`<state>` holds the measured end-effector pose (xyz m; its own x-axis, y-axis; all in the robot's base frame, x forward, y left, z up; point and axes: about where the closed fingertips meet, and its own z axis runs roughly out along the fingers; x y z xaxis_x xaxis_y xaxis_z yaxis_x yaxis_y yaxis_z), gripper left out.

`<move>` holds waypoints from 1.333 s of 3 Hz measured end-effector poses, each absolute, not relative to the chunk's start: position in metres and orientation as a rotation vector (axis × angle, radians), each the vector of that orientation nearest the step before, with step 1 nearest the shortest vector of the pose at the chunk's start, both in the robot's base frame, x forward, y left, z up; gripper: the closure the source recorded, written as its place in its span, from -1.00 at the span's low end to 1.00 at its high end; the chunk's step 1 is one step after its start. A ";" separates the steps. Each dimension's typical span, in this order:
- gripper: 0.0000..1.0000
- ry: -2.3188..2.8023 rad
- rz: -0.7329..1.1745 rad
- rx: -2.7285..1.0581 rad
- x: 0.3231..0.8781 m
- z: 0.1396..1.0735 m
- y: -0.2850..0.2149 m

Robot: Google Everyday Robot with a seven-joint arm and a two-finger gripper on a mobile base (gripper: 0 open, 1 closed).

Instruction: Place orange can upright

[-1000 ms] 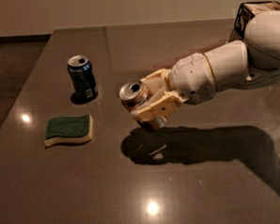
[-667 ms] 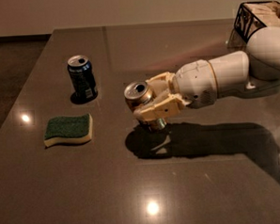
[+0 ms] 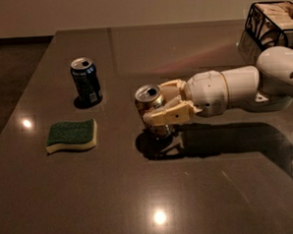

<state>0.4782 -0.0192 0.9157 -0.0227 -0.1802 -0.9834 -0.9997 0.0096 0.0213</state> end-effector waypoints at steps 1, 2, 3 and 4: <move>0.68 1.336 1.179 -1.301 0.478 0.912 -0.021; 0.06 1.298 1.214 -1.265 0.474 0.911 -0.021; -0.36 1.289 1.207 -1.245 0.472 0.911 -0.022; -0.83 1.290 1.175 -1.245 0.468 0.908 -0.025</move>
Offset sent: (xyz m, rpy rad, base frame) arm -0.0057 -0.0058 -0.0058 0.1447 0.0351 0.0257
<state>0.4682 -0.0250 0.9077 -0.0220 -0.0780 -0.9967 -0.9997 0.0163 0.0208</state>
